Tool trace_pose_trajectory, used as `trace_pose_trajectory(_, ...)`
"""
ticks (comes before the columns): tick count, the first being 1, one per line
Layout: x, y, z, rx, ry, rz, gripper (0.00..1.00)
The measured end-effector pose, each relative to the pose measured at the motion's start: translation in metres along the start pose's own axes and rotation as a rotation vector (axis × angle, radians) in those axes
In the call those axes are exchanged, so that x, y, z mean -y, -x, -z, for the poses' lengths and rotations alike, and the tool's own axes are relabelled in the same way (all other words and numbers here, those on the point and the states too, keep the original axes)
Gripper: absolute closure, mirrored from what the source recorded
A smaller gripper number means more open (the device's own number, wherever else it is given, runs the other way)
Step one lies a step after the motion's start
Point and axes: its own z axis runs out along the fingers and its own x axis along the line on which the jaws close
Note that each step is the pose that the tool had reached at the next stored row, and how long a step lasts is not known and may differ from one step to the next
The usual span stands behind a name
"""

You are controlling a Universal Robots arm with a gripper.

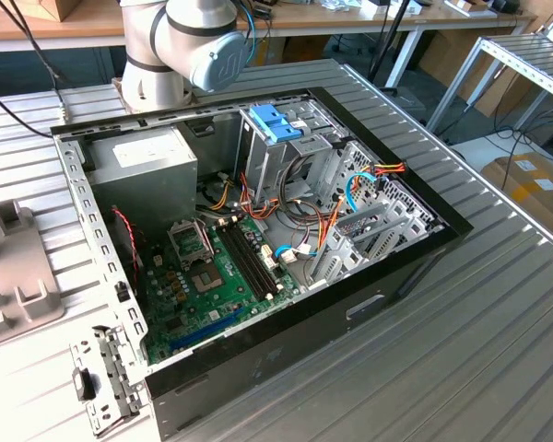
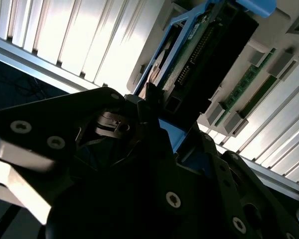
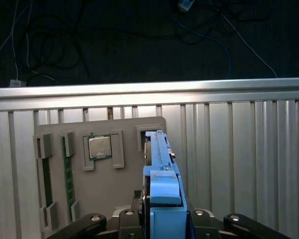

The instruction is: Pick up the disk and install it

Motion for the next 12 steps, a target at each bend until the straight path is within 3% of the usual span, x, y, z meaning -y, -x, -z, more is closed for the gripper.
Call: trace_pose_trajectory(12, 0.0001, 0.0002, 0.0072, 0.0033, 0.0001, 0.0, 0.63)
